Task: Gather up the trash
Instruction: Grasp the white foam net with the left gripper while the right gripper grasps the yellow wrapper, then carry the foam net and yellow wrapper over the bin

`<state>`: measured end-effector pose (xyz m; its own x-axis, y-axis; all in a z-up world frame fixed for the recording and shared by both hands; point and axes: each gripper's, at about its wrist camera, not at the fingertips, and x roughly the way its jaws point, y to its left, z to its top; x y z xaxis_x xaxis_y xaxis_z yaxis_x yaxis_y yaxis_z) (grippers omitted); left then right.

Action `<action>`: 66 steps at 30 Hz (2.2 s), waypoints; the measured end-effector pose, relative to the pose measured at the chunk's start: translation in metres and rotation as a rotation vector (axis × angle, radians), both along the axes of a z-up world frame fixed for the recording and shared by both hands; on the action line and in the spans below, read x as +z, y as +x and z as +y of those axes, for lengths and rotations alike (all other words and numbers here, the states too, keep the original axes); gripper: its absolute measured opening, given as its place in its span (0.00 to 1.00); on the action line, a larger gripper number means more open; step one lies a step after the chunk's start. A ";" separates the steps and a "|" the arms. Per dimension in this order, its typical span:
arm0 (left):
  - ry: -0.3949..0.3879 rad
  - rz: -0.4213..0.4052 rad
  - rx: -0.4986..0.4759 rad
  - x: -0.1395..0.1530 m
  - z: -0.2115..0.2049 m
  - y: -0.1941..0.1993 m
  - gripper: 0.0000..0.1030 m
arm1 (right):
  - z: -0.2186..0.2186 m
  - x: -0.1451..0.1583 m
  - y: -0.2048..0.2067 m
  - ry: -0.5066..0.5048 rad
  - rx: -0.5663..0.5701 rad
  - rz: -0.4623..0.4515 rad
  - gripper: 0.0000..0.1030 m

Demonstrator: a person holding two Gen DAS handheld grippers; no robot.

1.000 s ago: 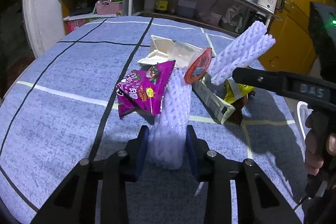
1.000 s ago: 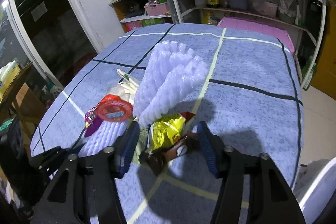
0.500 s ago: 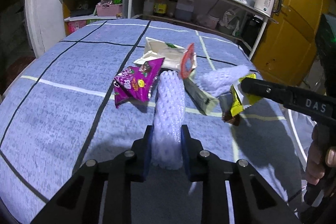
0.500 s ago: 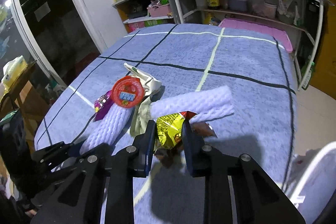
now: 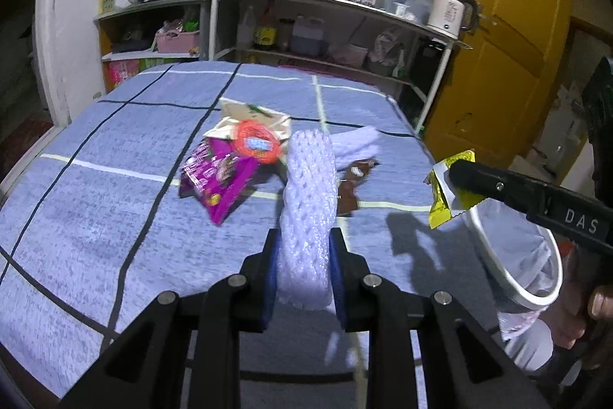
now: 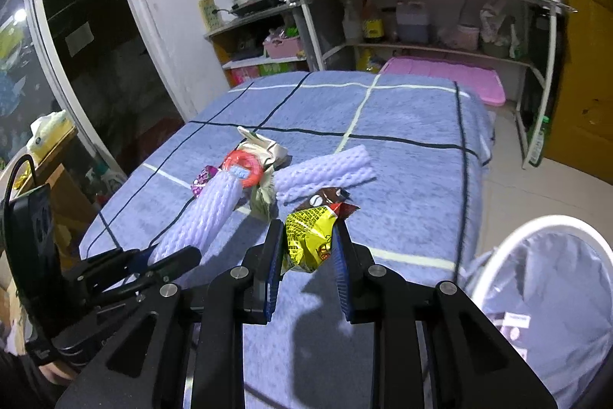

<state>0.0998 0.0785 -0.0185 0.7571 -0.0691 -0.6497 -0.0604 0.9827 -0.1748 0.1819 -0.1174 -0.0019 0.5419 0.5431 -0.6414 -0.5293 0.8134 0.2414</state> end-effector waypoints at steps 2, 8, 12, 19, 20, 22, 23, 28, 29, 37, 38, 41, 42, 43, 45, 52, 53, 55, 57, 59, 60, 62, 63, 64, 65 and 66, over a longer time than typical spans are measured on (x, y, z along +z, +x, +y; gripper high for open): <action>0.002 -0.008 -0.015 0.004 -0.007 -0.003 0.25 | -0.006 0.003 -0.007 0.003 -0.010 -0.009 0.25; 0.007 -0.031 -0.064 0.014 -0.029 -0.007 0.25 | -0.031 0.009 -0.024 0.010 -0.042 -0.032 0.25; 0.009 -0.042 -0.100 0.019 -0.044 -0.007 0.25 | -0.049 0.012 -0.033 0.014 -0.067 -0.046 0.25; 0.011 -0.044 -0.162 0.022 -0.070 -0.004 0.25 | -0.077 0.014 -0.040 0.018 -0.115 -0.056 0.25; 0.013 -0.043 -0.170 0.023 -0.073 -0.004 0.25 | -0.081 0.013 -0.041 0.018 -0.124 -0.056 0.25; 0.015 -0.040 -0.188 0.023 -0.081 -0.001 0.25 | -0.090 0.012 -0.043 0.019 -0.137 -0.054 0.25; 0.016 -0.040 -0.197 0.023 -0.085 0.000 0.25 | -0.093 0.011 -0.043 0.019 -0.143 -0.053 0.25; 0.020 -0.038 -0.247 0.023 -0.108 0.006 0.25 | -0.117 0.005 -0.045 0.018 -0.189 -0.042 0.25; 0.020 -0.037 -0.259 0.022 -0.113 0.006 0.25 | -0.122 0.004 -0.045 0.017 -0.199 -0.038 0.25; 0.017 -0.020 -0.338 0.018 -0.148 0.016 0.25 | -0.163 -0.006 -0.046 0.017 -0.283 -0.011 0.25; 0.015 -0.017 -0.348 0.017 -0.152 0.018 0.25 | -0.167 -0.007 -0.045 0.017 -0.291 -0.007 0.25; 0.014 -0.009 -0.377 0.015 -0.163 0.021 0.25 | -0.179 -0.011 -0.047 0.015 -0.320 0.004 0.25; 0.015 -0.006 -0.388 0.014 -0.167 0.022 0.25 | -0.181 -0.012 -0.047 0.015 -0.328 0.008 0.25; 0.014 -0.001 -0.399 0.012 -0.171 0.024 0.25 | -0.186 -0.014 -0.048 0.015 -0.338 0.015 0.25; 0.015 0.008 -0.418 0.010 -0.178 0.026 0.25 | -0.191 -0.017 -0.047 0.013 -0.347 0.024 0.25; 0.019 0.039 -0.477 0.000 -0.201 0.031 0.25 | -0.204 -0.032 -0.044 0.002 -0.371 0.070 0.25; 0.020 0.043 -0.482 -0.001 -0.204 0.033 0.25 | -0.205 -0.034 -0.044 0.001 -0.374 0.075 0.25; 0.021 0.049 -0.492 -0.002 -0.208 0.035 0.25 | -0.211 -0.038 -0.042 0.000 -0.381 0.088 0.25; 0.022 0.056 -0.502 -0.004 -0.212 0.038 0.25 | -0.214 -0.041 -0.040 0.000 -0.387 0.099 0.25; 0.023 0.061 -0.510 -0.006 -0.218 0.039 0.25 | -0.218 -0.045 -0.038 -0.002 -0.395 0.113 0.25; 0.023 0.064 -0.514 -0.006 -0.221 0.041 0.25 | -0.219 -0.047 -0.037 -0.002 -0.397 0.117 0.25; 0.023 0.073 -0.523 -0.009 -0.225 0.043 0.25 | -0.222 -0.050 -0.035 -0.005 -0.403 0.127 0.26; 0.022 0.077 -0.526 -0.010 -0.227 0.044 0.25 | -0.224 -0.052 -0.034 -0.007 -0.405 0.132 0.26; 0.023 0.081 -0.530 -0.011 -0.228 0.045 0.25 | -0.225 -0.053 -0.034 -0.008 -0.407 0.135 0.26; 0.023 0.086 -0.532 -0.012 -0.230 0.045 0.25 | -0.225 -0.054 -0.034 -0.009 -0.408 0.138 0.26; 0.023 0.092 -0.534 -0.014 -0.231 0.046 0.26 | -0.226 -0.054 -0.033 -0.011 -0.410 0.139 0.26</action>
<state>0.1462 -0.1528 -0.0323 0.5606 -0.4141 -0.7171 0.4347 0.8843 -0.1708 0.1485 -0.3434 -0.0563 0.6193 0.2936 -0.7281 -0.1244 0.9524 0.2783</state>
